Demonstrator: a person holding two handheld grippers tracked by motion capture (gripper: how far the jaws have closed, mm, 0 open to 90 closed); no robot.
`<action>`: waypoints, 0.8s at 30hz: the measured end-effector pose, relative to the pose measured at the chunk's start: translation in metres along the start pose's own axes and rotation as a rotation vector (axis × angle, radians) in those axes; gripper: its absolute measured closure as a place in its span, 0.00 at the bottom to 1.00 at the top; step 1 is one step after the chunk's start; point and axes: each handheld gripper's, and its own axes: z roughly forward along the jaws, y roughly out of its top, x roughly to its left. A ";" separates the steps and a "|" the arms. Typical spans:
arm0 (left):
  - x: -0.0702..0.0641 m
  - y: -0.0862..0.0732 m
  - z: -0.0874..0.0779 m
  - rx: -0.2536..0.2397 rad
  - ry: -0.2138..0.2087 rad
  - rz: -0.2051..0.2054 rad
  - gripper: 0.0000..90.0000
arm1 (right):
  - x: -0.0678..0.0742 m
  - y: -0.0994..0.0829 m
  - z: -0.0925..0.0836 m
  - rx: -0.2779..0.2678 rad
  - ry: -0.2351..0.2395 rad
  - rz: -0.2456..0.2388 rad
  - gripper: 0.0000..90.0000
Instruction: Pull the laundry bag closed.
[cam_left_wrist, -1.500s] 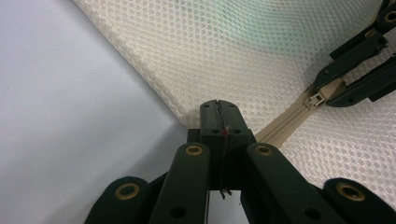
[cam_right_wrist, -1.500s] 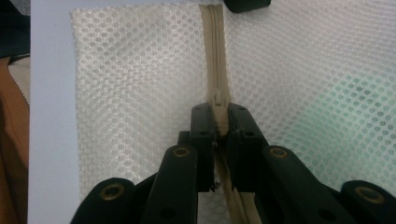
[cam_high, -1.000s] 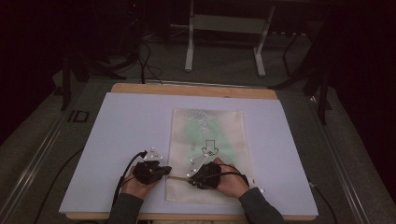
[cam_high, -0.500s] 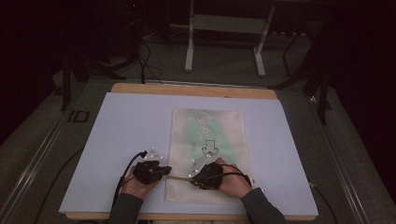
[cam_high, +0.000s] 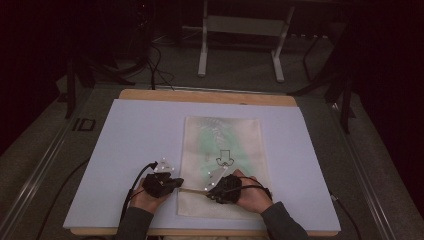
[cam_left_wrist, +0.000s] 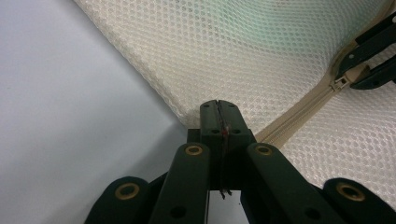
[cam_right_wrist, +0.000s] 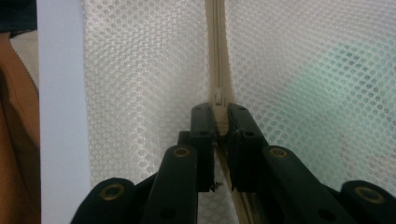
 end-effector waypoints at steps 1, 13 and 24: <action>0.000 0.000 0.000 0.000 0.001 0.001 1.00 | 0.000 0.000 0.000 0.004 -0.001 0.000 0.92; 0.000 0.000 0.000 0.001 0.001 0.001 1.00 | -0.001 -0.010 -0.007 0.007 -0.005 0.017 0.92; 0.000 0.000 0.000 0.001 0.004 0.001 1.00 | -0.001 -0.018 -0.012 0.020 -0.008 0.018 0.91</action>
